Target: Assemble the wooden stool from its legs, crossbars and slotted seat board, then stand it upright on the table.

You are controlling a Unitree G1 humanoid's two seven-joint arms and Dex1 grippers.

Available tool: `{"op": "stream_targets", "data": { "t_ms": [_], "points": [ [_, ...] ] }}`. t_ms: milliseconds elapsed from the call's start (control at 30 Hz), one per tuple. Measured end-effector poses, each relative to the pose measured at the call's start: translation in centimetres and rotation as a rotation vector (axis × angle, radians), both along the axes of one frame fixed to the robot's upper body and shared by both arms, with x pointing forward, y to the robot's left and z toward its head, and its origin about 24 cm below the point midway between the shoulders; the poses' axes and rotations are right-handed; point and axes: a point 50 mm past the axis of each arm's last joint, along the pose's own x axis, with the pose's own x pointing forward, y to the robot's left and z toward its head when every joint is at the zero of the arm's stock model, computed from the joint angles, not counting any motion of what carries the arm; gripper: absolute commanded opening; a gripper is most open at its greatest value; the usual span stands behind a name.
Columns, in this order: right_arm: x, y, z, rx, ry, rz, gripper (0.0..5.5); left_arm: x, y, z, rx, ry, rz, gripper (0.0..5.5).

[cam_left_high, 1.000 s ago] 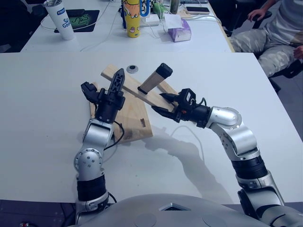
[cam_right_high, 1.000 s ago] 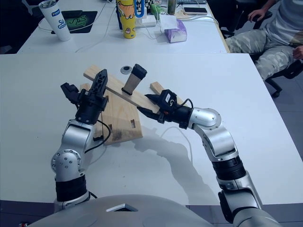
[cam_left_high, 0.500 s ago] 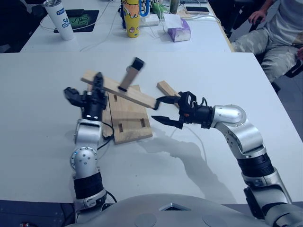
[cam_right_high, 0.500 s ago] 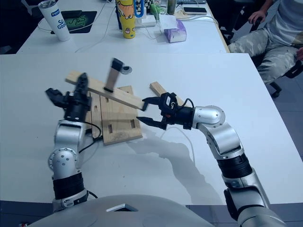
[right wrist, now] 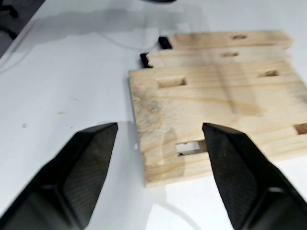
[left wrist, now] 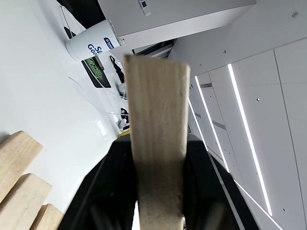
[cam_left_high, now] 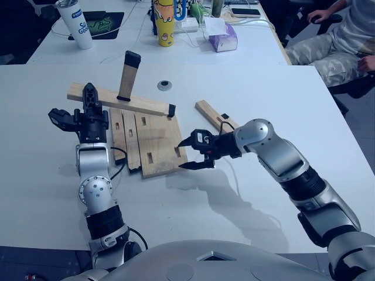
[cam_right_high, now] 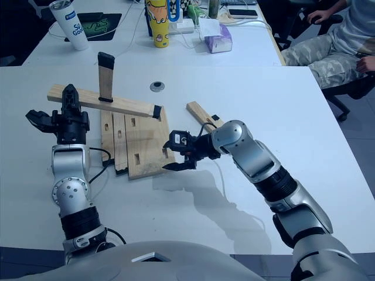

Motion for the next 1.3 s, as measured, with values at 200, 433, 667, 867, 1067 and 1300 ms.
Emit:
{"op": "stream_targets", "data": {
  "t_ms": [200,433,667,867,1067,1300],
  "points": [
    [0.4,0.8,-0.9,-0.100,-0.012,0.009,3.28,0.0,0.1,0.0,0.000,-0.004,0.009,1.02],
    [0.6,2.0,-2.3,-0.176,0.008,0.013,3.28,0.0,0.0,0.0,0.006,-0.003,0.009,1.02],
    [1.2,3.0,-2.6,-0.224,0.003,-0.011,3.28,-0.1,0.0,0.0,0.005,-0.005,0.017,1.02],
    [1.9,3.4,-2.7,-0.241,0.000,-0.144,3.28,-0.1,0.1,0.0,0.003,-0.008,0.024,1.02],
    [2.3,1.8,-3.0,-0.223,-0.002,-0.360,3.28,-0.1,0.2,0.0,0.001,-0.014,0.034,1.02],
    [3.6,-0.8,-3.5,-0.207,-0.013,-0.596,3.28,-0.1,0.2,0.1,0.010,-0.015,0.038,1.02]
  ]
}}
